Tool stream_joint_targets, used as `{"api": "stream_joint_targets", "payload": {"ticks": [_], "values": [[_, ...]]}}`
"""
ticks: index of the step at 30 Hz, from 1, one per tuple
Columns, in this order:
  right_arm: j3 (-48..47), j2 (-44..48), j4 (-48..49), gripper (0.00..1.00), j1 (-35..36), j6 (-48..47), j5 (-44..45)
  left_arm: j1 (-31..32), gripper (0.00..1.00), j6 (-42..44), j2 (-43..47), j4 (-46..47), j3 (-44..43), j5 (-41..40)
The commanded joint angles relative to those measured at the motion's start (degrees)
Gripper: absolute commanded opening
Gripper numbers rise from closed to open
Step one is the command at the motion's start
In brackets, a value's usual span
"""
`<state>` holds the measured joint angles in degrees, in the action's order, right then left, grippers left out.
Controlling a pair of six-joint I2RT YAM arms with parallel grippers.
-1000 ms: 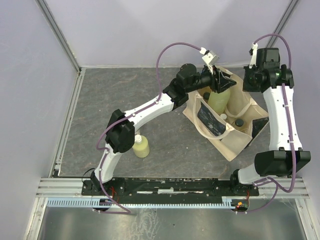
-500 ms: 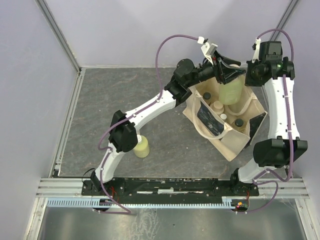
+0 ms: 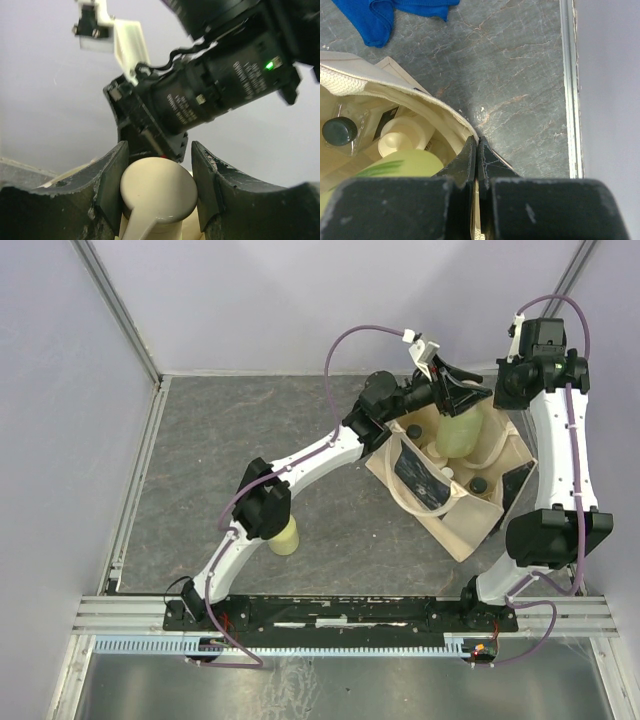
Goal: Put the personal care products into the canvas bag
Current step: Place the care product in the canvas bag.
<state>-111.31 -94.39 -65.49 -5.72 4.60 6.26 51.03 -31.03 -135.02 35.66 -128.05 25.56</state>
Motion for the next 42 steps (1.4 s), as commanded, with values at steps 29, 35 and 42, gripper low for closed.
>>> {"api": "stream_joint_targets", "payload": {"ticks": [29,35,42], "values": [[1.8,3.9,1.7,0.00,-0.5,0.3,2.7,-5.8,0.03,0.4,-3.8,8.2,-4.8,-12.0],[2.2,4.2,1.3,0.00,-0.5,0.2,3.1,-5.6,0.03,-1.3,-1.5,10.3,1.2,-9.6],[2.5,4.1,1.3,0.00,-0.5,0.3,2.3,-4.8,0.03,-2.0,3.0,11.8,8.7,-4.0]]}}
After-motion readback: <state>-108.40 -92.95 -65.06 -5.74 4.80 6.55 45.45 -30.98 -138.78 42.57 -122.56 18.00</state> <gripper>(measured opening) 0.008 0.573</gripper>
